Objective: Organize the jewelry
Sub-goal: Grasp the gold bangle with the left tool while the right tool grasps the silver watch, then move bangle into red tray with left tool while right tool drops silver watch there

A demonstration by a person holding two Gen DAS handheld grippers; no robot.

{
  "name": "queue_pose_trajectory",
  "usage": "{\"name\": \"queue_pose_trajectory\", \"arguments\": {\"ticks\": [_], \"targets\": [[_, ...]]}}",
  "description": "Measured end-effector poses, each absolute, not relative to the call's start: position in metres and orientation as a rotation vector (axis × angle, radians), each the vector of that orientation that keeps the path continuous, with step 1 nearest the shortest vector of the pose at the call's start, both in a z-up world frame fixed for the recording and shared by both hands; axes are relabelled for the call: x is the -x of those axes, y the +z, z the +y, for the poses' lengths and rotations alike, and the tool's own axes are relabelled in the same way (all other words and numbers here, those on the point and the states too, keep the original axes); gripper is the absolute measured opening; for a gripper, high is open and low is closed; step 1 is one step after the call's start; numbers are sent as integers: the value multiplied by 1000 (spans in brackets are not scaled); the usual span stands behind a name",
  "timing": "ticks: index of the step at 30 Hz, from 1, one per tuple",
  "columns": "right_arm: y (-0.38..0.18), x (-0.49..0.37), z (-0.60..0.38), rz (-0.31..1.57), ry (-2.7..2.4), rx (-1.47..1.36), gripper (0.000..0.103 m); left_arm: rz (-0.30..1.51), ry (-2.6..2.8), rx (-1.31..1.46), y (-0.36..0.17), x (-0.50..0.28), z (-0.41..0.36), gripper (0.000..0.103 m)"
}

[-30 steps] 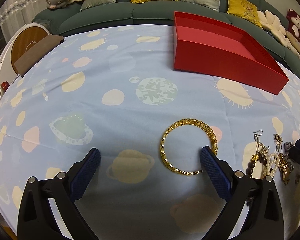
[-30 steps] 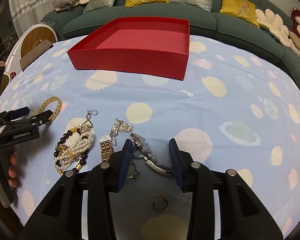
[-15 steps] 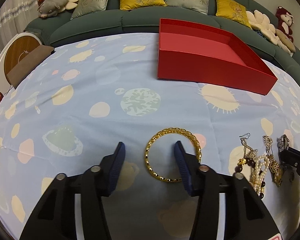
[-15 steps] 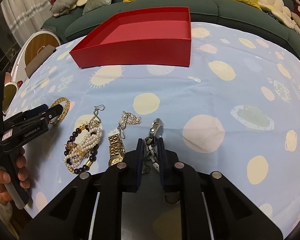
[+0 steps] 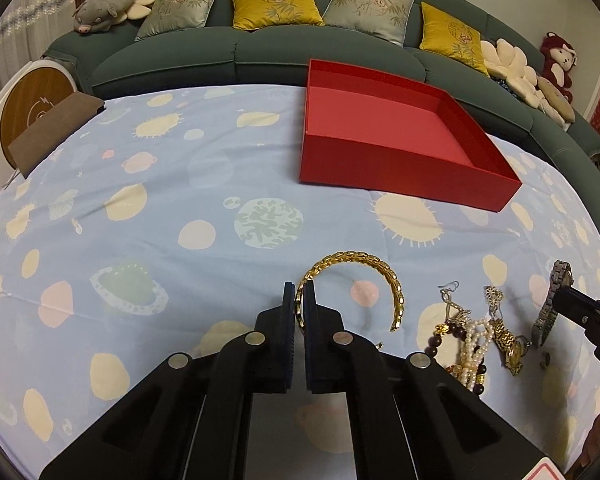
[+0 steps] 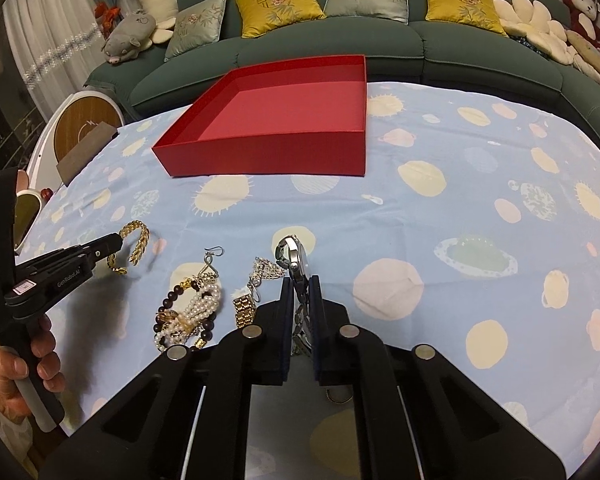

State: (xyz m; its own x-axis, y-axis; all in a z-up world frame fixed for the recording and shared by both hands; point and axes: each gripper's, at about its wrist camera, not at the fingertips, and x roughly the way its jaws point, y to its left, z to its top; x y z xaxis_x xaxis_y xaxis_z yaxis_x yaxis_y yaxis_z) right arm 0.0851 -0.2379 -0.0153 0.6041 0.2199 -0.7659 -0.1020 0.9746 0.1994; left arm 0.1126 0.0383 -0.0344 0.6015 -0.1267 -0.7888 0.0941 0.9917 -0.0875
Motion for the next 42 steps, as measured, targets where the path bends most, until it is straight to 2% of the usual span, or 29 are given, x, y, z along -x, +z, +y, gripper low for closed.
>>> {"name": "queue_pose_trajectory", "arguments": {"ticks": [12,20,26,42], "targets": [[33,-81,-232,768,199,-168,5,770,-173,31,48,-102,33,2],[84,-111,-240,663,187,-198,5,675,-167,-22,99,-152,22,2],[91,-174,-254,643,143,-207,5,680,-161,-28,90,-217,8,2],[41,-321,-246,741,125,-148,5,755,-122,-115,27,-344,-36,2]]}}
